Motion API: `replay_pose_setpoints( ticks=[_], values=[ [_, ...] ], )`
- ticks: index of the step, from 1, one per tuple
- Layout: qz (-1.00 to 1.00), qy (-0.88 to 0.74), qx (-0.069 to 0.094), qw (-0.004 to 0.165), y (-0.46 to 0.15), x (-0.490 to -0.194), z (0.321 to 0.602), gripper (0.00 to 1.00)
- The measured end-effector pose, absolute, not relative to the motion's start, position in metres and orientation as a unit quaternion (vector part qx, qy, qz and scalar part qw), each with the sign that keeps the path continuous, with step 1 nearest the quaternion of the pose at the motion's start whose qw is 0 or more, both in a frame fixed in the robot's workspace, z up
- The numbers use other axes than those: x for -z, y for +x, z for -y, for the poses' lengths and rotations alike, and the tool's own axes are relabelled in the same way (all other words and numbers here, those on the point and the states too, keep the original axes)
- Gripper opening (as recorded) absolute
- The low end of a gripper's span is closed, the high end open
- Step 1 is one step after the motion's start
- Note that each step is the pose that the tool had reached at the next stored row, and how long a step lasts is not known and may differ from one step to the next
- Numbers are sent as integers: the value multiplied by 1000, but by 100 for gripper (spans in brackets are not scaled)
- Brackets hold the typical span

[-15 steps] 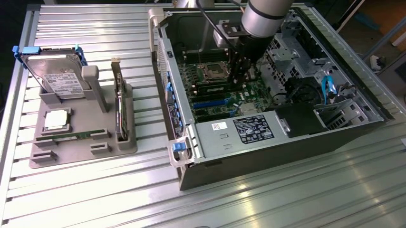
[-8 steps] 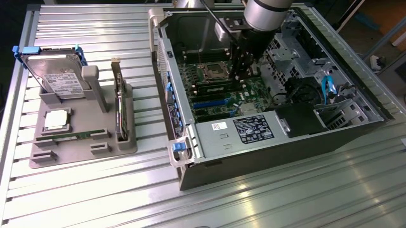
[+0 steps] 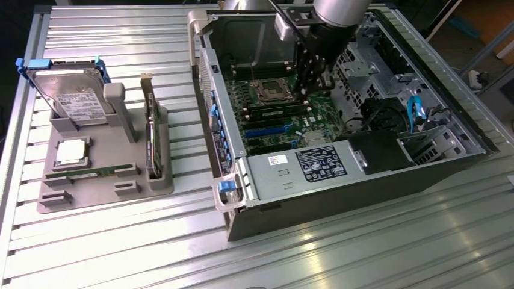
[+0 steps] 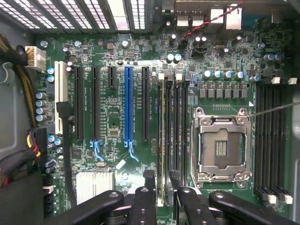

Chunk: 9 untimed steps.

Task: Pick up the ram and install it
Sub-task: 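Insert the ram into the slot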

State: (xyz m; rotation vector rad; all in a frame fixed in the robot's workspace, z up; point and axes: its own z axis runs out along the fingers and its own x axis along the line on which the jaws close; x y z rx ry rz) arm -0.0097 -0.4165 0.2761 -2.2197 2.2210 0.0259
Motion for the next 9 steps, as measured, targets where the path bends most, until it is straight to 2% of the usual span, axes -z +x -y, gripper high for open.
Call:
replay_pose_setpoints(
  ticks=[9],
  values=[
    [-707,-707,-7,-1,-10,-295,416,25]
  ],
)
